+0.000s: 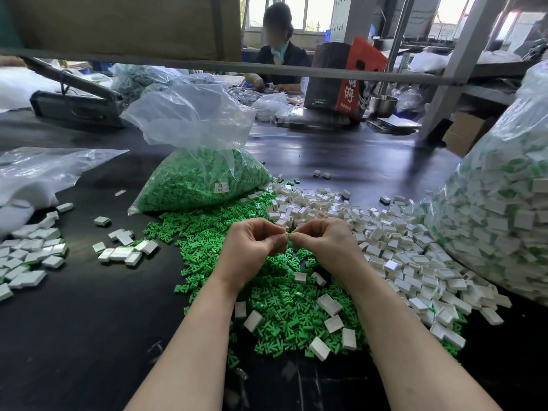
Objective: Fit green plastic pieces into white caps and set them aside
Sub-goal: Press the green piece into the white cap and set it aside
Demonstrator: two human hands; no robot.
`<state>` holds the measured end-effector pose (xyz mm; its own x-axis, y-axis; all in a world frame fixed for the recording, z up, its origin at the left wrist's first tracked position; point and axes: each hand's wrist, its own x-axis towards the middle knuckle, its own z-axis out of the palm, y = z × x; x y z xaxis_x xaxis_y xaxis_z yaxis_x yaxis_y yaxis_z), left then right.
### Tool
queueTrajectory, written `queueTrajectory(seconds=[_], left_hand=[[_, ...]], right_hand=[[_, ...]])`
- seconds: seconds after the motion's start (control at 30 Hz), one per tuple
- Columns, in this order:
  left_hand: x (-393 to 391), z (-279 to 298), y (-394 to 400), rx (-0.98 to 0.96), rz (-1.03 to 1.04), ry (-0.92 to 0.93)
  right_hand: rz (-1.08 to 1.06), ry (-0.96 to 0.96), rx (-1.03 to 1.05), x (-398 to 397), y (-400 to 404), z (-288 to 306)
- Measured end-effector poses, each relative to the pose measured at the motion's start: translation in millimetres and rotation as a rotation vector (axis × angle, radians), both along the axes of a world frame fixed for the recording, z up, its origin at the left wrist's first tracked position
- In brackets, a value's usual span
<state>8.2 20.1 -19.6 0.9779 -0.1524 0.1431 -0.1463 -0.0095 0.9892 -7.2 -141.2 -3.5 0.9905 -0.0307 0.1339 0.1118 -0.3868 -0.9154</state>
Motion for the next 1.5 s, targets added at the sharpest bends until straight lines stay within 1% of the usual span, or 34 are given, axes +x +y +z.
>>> queueTrajectory(seconds=[0.3, 0.73, 1.17, 1.3, 1.37, 1.5], left_hand=[[-1.4, -1.2, 1.6, 0.063, -0.023, -0.016], [-1.5, -0.9, 0.9, 0.176, -0.008, -0.085], [-0.8, -1.0, 0.8, 0.239, 0.003, -0.125], [-0.5, -1.1, -0.4, 0.308, -0.010, -0.158], [-0.5, -1.7, 0.2, 0.288, -0.001, -0.155], [-0.7, -1.6, 1.7, 0.211, 0.010, -0.128]], right_hand=[[0.019, 0.033, -0.065, -1.2, -3.6, 0.0], [0.045, -0.003, -0.091, -0.5, -5.8, -2.7], [0.055, -0.030, -0.127, -0.9, -5.4, -5.1], [0.069, -0.049, -0.168, -0.5, -4.6, -6.6], [0.069, -0.047, -0.135, -0.7, -4.8, -7.0], [0.078, -0.043, -0.006, -1.3, -5.7, -5.9]])
